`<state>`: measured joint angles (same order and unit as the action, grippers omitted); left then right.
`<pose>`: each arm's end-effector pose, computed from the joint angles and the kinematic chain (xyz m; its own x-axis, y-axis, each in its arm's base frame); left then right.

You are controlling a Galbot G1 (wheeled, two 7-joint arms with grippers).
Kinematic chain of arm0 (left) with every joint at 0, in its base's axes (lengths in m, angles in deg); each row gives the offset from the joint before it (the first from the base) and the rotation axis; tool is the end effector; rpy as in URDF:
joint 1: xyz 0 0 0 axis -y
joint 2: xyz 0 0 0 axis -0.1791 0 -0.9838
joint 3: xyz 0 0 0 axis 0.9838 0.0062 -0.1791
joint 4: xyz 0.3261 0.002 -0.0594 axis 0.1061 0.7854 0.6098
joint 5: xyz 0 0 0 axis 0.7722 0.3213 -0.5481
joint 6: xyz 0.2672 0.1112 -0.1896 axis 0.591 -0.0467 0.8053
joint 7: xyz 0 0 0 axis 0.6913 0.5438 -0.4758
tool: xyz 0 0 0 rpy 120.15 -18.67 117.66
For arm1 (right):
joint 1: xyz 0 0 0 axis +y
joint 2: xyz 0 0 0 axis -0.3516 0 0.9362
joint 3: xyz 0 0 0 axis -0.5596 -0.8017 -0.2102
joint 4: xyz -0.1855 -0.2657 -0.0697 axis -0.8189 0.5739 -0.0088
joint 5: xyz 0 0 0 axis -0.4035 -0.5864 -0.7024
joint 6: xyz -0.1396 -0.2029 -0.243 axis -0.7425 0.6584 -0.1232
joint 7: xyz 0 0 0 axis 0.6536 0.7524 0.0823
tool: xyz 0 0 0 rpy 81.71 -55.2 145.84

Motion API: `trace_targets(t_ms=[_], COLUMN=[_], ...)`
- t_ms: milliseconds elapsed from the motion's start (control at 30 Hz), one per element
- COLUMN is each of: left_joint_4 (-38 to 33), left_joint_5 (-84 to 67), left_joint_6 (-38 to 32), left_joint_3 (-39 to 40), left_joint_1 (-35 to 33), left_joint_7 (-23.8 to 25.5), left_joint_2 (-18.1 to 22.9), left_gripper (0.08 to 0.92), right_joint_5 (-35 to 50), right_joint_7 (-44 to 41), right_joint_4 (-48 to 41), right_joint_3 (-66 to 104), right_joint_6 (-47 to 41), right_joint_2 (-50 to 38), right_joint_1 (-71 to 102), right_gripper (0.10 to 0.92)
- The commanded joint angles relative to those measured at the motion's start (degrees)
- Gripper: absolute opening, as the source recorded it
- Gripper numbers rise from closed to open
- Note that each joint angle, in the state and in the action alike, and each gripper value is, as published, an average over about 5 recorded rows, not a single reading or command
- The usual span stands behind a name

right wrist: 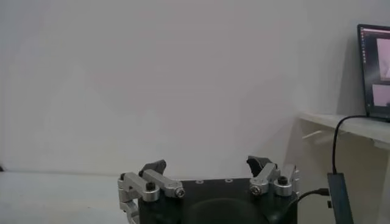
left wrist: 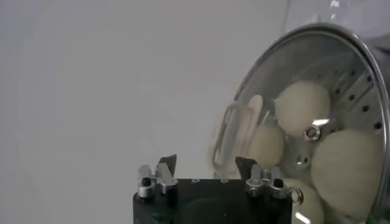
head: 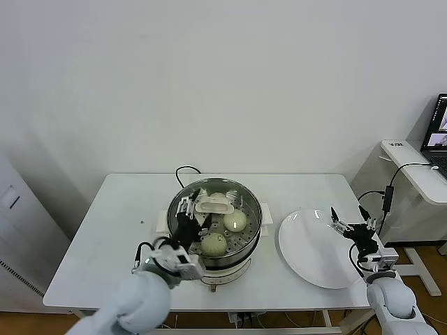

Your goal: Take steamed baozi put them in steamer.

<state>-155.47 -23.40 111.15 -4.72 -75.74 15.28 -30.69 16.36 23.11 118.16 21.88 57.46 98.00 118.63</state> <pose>0.2499 -0.0653 -0.1791 -0.9195 0.3482 0.1826 0.3287 0.4256 0.8431 0.2983 -0.2015 -0.3424 -0.9988 0.0397 0.0284 0.0378 0.9971 -0.0657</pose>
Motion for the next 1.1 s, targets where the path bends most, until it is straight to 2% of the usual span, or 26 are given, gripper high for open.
trace_targets(t_ms=[33,100,233,367,500,733,900,1100], left_joint_4=[-3.64,-0.83,7.45,16.93,22.64,26.03,28.34,28.13], left_joint_5=[-72.86,-77.10,-75.96,-70.89,-68.71,-64.44,-59.37,-60.17], left_joint_6=[-12.49,-12.23,-13.23,-15.85,-18.36,-20.15,-20.53,-20.16], left_joint_3=[-27.36,-32.08,-37.54,-38.95,-38.78,-36.00,-36.61,-37.13], left_joint_1=[-1.28,-1.77,-3.78,-7.49,-10.24,-11.41,-11.59,-12.93], left_joint_7=[-8.88,-10.73,-13.29,-13.49,-12.81,-13.60,-12.61,-12.22], left_joint_2=[0.24,0.88,0.94,-0.36,-1.49,-1.72,0.36,1.36], left_gripper=[0.785,0.809,0.822,0.823,0.823,0.823,0.823,0.823], right_joint_5=[4.10,5.10,5.59,2.98,3.99,4.90,4.56,4.69], right_joint_7=[0.12,-0.17,-0.68,-0.51,0.23,0.70,0.82,0.84], right_joint_4=[3.37,4.21,4.94,5.25,6.36,7.65,7.54,7.65], right_joint_3=[-0.98,-1.13,-0.92,-0.42,-0.46,-0.80,-0.89,-0.98], right_joint_6=[-3.29,-3.83,-4.01,-4.20,-6.18,-6.85,-6.71,-6.69], right_joint_2=[-1.38,-1.94,-2.72,-2.98,-3.06,-2.91,-2.82,-2.77], right_joint_1=[0.96,1.37,1.66,1.86,2.65,3.38,3.95,4.49], right_gripper=[0.823,0.823,0.823,0.823,0.823,0.823,0.823,0.823])
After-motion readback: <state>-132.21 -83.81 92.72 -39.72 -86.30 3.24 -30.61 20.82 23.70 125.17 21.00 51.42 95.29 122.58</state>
